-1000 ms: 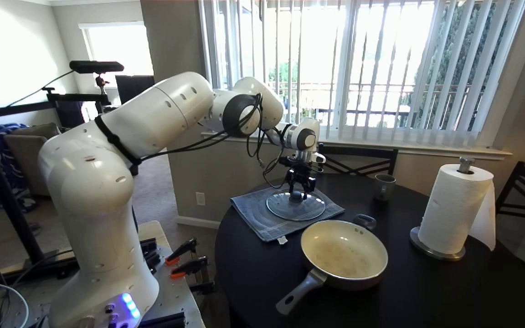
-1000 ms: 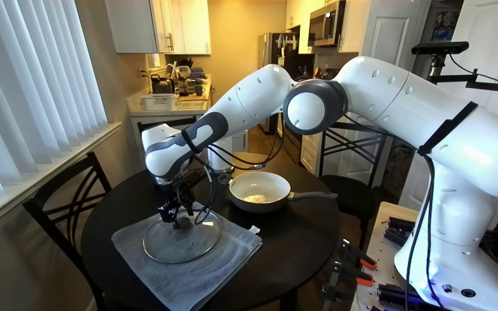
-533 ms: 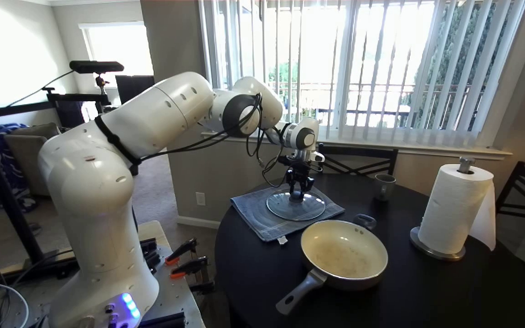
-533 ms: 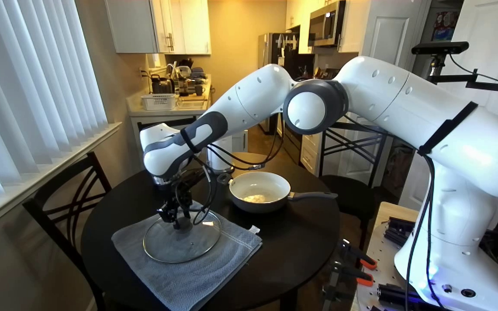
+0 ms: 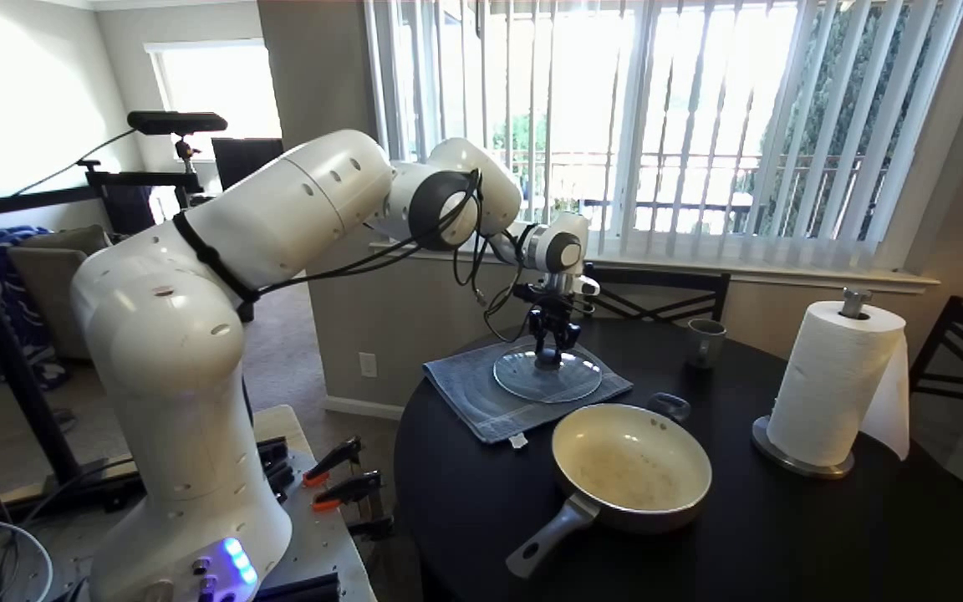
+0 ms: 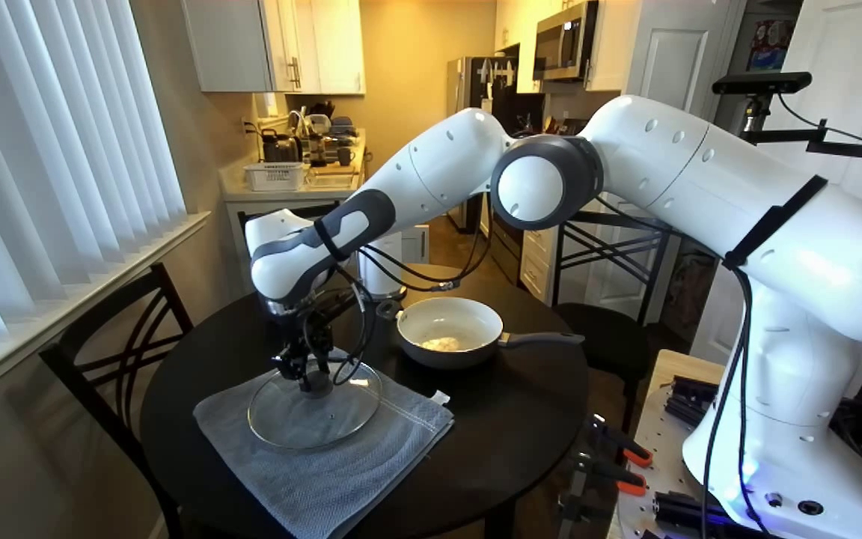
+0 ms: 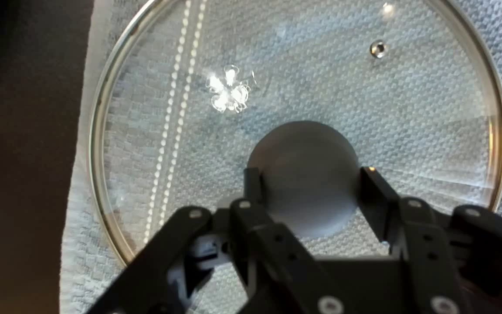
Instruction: Pick up the clear pan lid from the blue towel and put it on the gray pan
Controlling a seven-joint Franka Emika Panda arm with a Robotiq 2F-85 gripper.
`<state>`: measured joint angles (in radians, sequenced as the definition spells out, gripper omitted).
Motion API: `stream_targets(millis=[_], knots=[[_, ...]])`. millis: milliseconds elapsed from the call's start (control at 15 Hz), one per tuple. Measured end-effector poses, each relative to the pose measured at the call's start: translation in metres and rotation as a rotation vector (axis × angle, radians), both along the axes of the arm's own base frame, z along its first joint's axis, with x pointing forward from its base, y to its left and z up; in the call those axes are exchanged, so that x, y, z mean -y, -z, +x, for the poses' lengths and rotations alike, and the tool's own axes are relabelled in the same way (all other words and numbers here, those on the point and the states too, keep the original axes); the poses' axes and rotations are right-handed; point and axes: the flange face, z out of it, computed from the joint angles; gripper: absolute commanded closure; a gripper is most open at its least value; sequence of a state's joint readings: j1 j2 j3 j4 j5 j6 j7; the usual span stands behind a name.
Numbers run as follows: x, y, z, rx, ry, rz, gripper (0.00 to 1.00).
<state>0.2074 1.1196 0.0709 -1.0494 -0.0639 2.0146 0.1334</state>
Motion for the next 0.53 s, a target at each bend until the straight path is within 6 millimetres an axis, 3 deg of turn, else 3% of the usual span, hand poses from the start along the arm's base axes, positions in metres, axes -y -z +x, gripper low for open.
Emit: stream_targets(millis=[533], knots=[[0.035,-0.071,0.01,0.095,0.065,-0.022,0.68]])
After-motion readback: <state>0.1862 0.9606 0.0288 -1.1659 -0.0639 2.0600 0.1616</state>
